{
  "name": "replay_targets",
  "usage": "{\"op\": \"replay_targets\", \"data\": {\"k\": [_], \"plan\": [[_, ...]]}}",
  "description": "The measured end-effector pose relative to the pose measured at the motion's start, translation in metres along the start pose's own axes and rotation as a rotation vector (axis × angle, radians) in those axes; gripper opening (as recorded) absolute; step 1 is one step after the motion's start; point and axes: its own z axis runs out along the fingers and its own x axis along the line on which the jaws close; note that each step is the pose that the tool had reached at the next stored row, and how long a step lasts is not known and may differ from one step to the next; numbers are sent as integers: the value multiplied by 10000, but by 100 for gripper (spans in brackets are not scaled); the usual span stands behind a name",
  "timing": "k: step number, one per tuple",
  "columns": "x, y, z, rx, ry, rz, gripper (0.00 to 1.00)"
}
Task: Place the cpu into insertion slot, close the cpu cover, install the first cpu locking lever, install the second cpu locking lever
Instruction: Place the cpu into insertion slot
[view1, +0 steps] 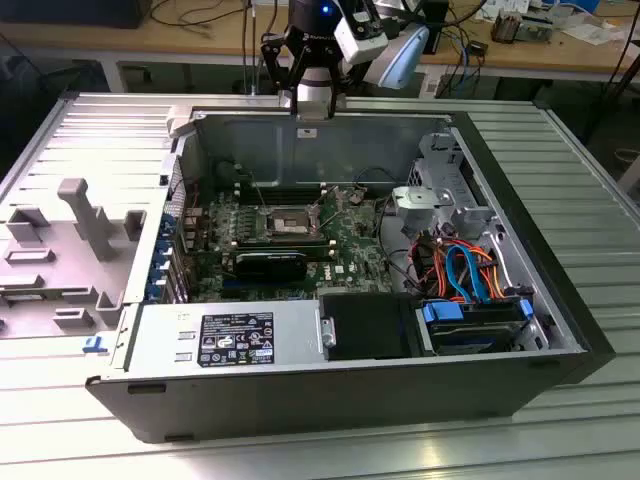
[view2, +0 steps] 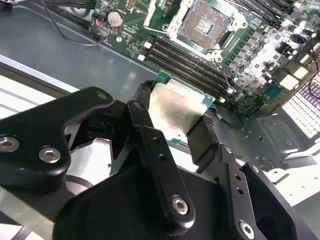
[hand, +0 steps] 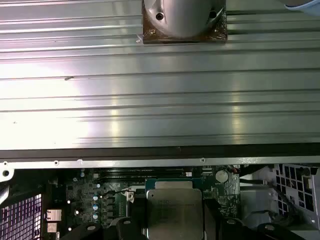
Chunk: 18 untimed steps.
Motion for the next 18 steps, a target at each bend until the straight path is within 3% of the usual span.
{"op": "replay_targets", "data": {"k": [7,18], "plan": [[45,-7,9,-1,0,-2,54],[83,-94,54,0,0,0,54]]}}
